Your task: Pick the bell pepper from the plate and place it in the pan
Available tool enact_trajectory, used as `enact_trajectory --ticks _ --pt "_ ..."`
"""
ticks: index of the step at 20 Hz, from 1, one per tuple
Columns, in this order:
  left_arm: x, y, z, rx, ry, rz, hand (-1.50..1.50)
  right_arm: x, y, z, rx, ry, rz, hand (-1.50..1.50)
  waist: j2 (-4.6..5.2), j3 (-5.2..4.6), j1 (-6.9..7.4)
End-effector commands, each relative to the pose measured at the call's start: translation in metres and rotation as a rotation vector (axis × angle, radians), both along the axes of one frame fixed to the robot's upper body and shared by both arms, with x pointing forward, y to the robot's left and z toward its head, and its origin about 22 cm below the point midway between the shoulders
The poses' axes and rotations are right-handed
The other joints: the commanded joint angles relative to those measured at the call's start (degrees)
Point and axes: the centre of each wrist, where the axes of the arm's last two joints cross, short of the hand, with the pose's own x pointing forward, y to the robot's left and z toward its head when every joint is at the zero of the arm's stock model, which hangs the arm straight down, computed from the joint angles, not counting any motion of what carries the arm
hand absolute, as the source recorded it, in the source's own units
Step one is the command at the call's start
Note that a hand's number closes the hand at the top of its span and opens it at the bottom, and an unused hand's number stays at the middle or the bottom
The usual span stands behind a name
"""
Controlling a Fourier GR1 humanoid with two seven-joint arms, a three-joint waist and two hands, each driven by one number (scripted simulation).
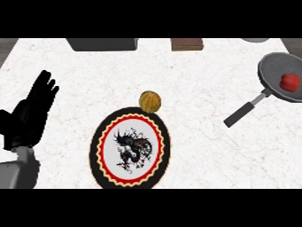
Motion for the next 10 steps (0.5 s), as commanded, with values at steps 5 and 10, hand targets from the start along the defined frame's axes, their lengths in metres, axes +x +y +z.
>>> enact_trajectory --ticks 5,10 --pt "-0.007 0.011 -0.001 0.001 0.029 0.023 0.0 -0.059 0.03 -0.038 0.021 -0.169 0.176 -1.5 -0.57 -0.2 -1.64" --pt "0.002 -0.009 0.007 -0.006 -0.002 0.01 0.0 -0.119 0.042 -0.039 -0.014 -0.175 0.161 -1.5 0.05 -0.17 -0.44"
